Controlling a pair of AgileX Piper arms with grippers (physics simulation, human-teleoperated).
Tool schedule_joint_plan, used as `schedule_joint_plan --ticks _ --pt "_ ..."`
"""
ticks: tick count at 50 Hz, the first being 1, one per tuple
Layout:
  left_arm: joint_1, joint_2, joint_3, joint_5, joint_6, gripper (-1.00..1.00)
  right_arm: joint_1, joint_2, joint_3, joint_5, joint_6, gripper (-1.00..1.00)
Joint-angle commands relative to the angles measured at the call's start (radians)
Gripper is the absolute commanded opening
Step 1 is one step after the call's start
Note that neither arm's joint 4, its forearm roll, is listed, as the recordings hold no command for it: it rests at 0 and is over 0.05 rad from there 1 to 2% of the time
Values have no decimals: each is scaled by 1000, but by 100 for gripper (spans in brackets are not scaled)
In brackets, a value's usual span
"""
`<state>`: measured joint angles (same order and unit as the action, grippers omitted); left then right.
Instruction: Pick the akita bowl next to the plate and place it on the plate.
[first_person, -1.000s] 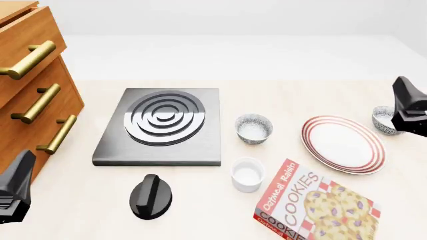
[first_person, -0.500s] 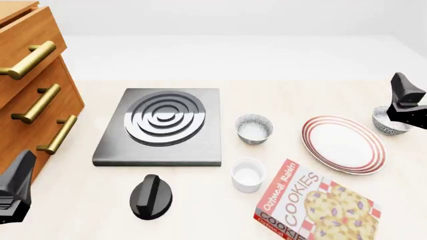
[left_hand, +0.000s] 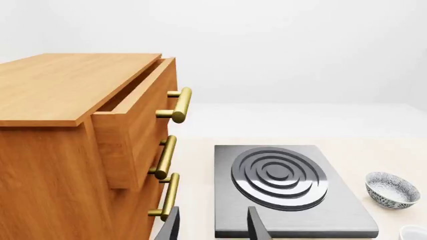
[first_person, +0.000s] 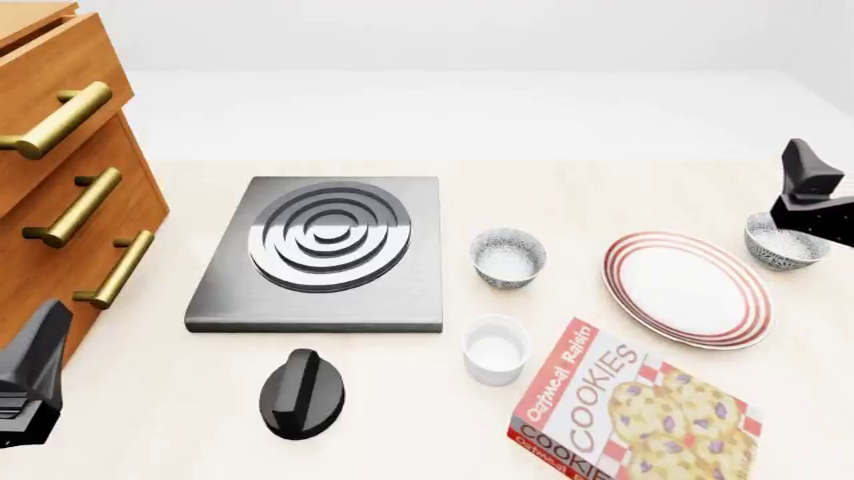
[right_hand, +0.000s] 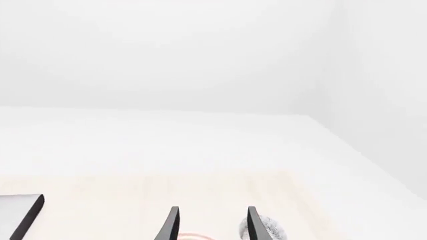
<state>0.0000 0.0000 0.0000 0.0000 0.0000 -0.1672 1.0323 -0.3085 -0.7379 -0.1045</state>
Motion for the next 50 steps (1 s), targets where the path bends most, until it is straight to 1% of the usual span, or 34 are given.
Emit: schedule_joint_plan --ticks 1,11,26,50 --pt "0 0 0 0 0 100 -14 54 -17 -29 -10 100" --pt "0 0 0 0 0 100 -33 100 -29 -55 -22 100" --pt "0 0 0 0 0 100 -60 162 -64 -65 -39 100" --pt "0 0 0 0 0 100 -104 260 -111 -89 -45 100"
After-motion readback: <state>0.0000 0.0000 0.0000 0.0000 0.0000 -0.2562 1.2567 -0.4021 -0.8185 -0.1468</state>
